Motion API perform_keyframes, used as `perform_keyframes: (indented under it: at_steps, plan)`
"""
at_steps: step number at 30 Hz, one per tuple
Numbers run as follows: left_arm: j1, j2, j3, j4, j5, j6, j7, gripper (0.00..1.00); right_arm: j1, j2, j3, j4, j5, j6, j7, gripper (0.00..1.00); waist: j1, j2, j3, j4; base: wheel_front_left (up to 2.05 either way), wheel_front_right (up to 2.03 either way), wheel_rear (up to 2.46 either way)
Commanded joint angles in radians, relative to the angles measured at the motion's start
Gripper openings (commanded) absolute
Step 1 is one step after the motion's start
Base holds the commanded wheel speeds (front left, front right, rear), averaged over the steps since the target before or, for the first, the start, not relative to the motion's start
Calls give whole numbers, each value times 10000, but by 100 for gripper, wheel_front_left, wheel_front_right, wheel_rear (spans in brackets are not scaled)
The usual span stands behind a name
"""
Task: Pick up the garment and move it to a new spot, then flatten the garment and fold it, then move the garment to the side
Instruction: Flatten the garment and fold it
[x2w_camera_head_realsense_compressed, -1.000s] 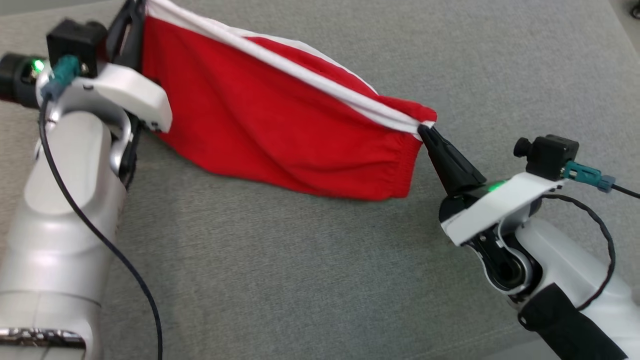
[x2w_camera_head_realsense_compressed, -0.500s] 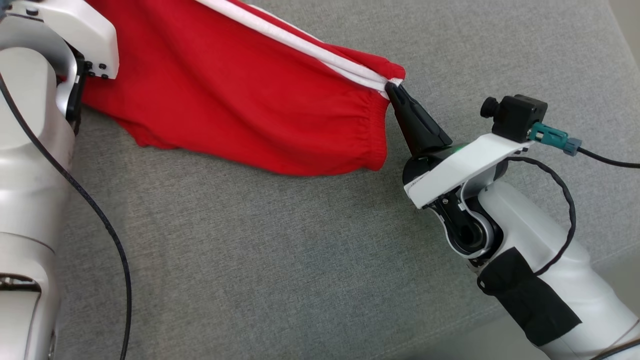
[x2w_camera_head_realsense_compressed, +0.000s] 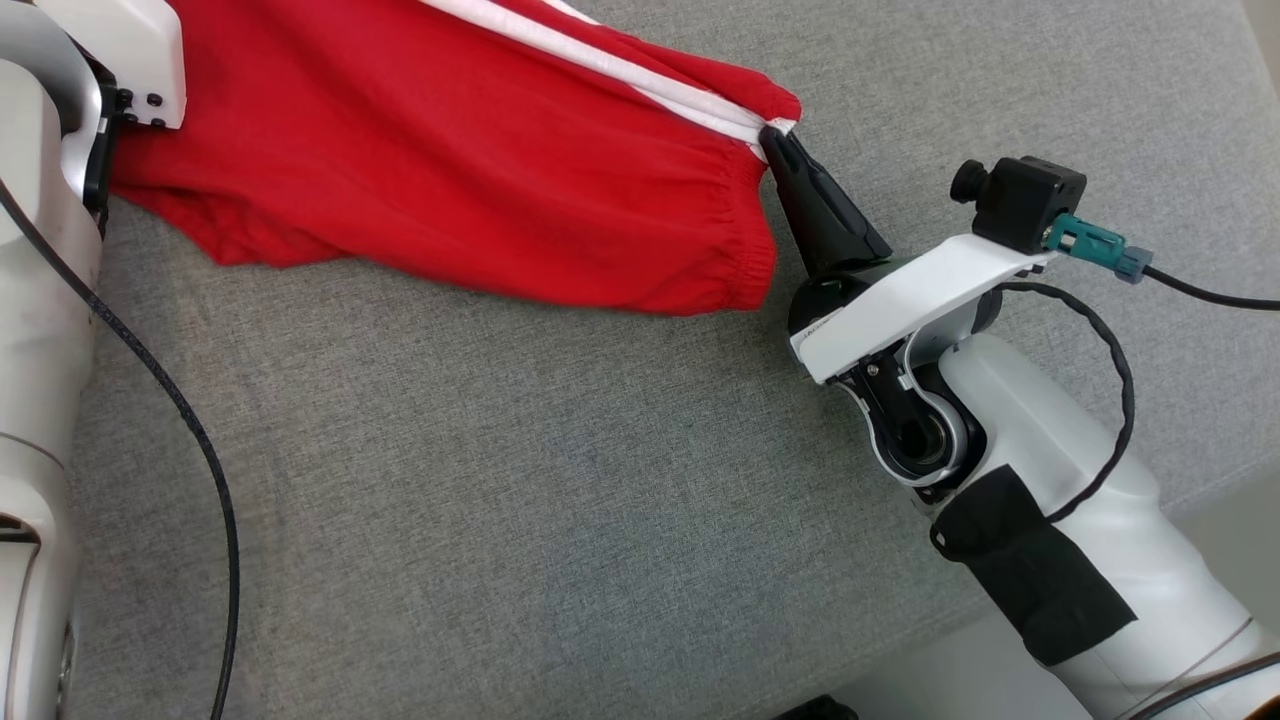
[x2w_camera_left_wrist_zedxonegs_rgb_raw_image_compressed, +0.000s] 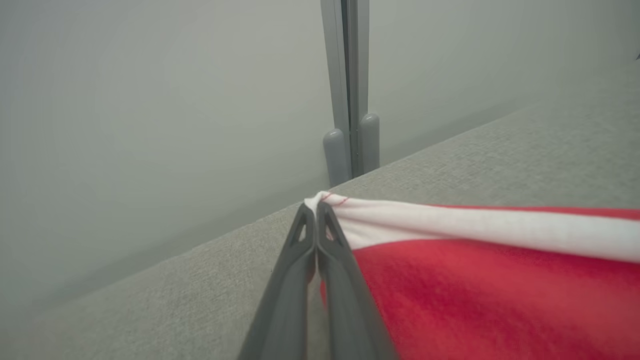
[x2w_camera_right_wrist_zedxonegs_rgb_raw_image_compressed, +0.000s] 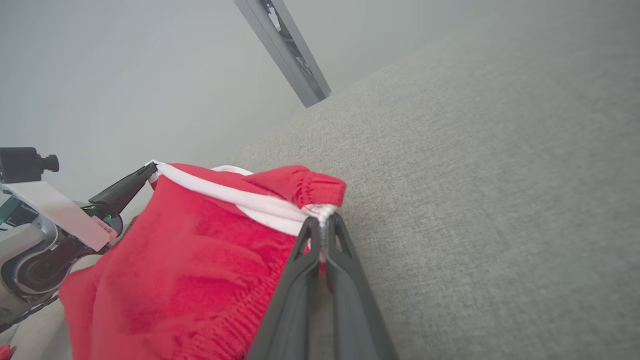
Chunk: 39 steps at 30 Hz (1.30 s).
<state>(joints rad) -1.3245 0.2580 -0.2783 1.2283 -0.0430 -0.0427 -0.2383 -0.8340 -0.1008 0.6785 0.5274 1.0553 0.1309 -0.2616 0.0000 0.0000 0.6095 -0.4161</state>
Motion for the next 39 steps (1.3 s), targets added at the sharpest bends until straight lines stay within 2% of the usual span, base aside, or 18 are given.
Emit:
perform_keyframes:
  at_steps: [1,4,5,6,16,25,29,39]
  plan:
    - [-190,96,20,94,-73,145,-50,0,-81,-46,-128,117,-19,-1,-48,0,0,0,68,-20,0,0,0]
    - [-161,134,29,229,-144,226,-67,0,-82,19,-261,237,-90,-3,-46,0,0,0,135,-45,0,0,0]
    - [-166,154,31,264,-176,263,-71,43,-77,50,-351,263,-111,-3,-48,28,0,0,154,-52,0,0,0]
    - [-186,174,36,289,-193,324,-84,100,-70,76,-491,254,-167,-3,-48,100,0,0,172,-57,0,0,0]
    - [190,-33,-37,364,-356,471,-234,100,119,179,-974,77,-568,0,-47,100,0,0,-98,95,0,0,0]
    - [1061,-285,185,-544,-764,530,-280,100,452,-343,-1352,142,-1088,0,-47,100,0,0,-1027,540,0,0,0]
    - [1630,-301,367,-1321,-993,525,-282,100,609,-541,-1563,168,-1214,0,-47,100,0,0,-1539,744,0,0,0]
    - [4683,-660,993,-5244,-1261,369,-271,100,2109,-1090,-2290,-788,-1178,0,-47,100,0,0,-3158,1591,0,0,0]
